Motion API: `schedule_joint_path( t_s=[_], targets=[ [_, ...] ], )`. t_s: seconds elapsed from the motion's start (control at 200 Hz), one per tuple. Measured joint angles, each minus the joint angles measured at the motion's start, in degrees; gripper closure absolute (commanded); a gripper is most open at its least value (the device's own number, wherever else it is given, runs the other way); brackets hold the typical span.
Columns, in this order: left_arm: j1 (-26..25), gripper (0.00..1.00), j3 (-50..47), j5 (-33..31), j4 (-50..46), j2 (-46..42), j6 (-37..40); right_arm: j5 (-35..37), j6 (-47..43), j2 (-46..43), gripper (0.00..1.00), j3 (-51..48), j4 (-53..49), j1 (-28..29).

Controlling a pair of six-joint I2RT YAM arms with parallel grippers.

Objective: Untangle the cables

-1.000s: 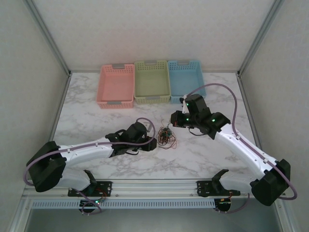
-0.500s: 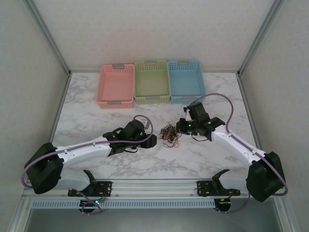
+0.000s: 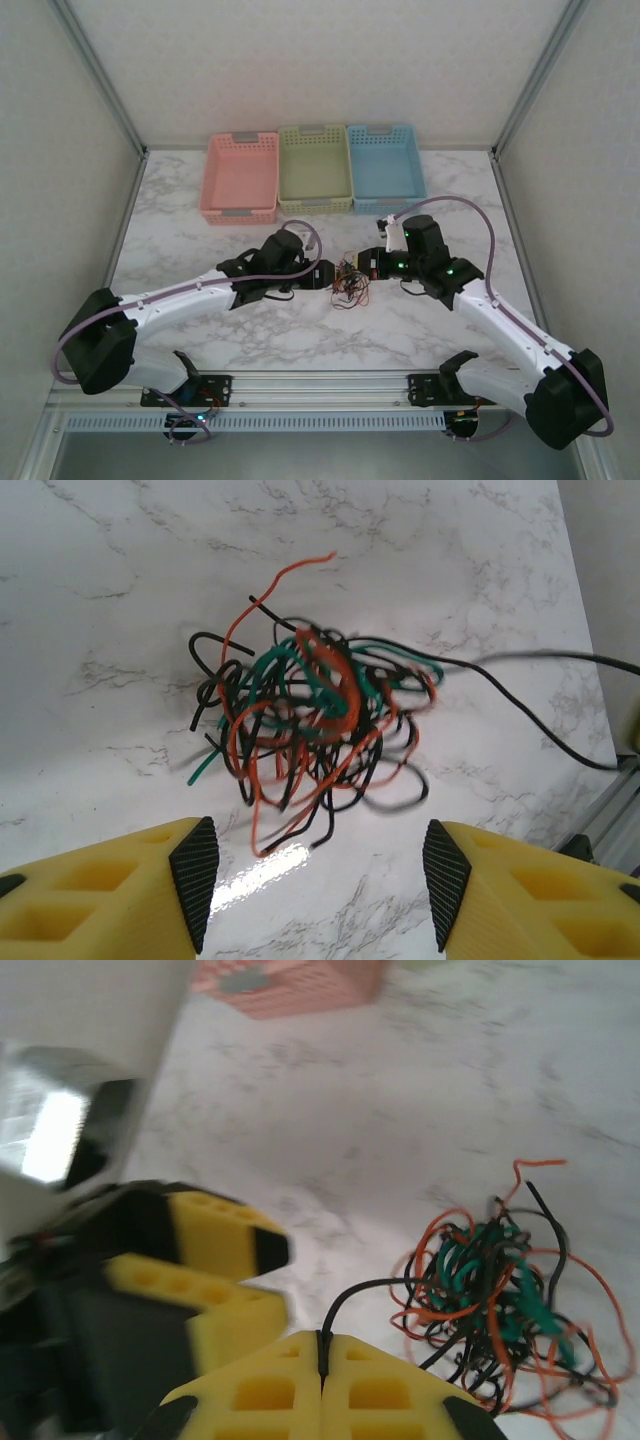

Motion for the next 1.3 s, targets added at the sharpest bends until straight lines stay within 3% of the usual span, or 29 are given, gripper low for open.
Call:
schedule_joint_path(
  t_s=[0.32, 0.661, 1.056, 1.301],
  targets=[
    [6.71, 0.38, -5.99, -1.33, -1.75, -6.58, -6.64, -7.1, -3.98, 0.11, 1.0, -0.85, 4.59, 2.05],
    [6.95, 0.33, -6.69, 0.22, -2.01, -6.56, -8.57, -8.94, -3.87, 2.05, 1.0, -8.59, 9.16, 3.72],
    [6.95, 0.3, -2.99, 2.91, 1.05, 5.51, -6.38, -10.49, -4.13, 2.05, 1.0, -8.59, 10.08, 4.74],
    [6.95, 0.31, 5.64, 5.31, 1.97, 12.48, -0.79, -10.58, -4.83, 2.05, 1.0, -8.59, 10.03, 4.74]
  ],
)
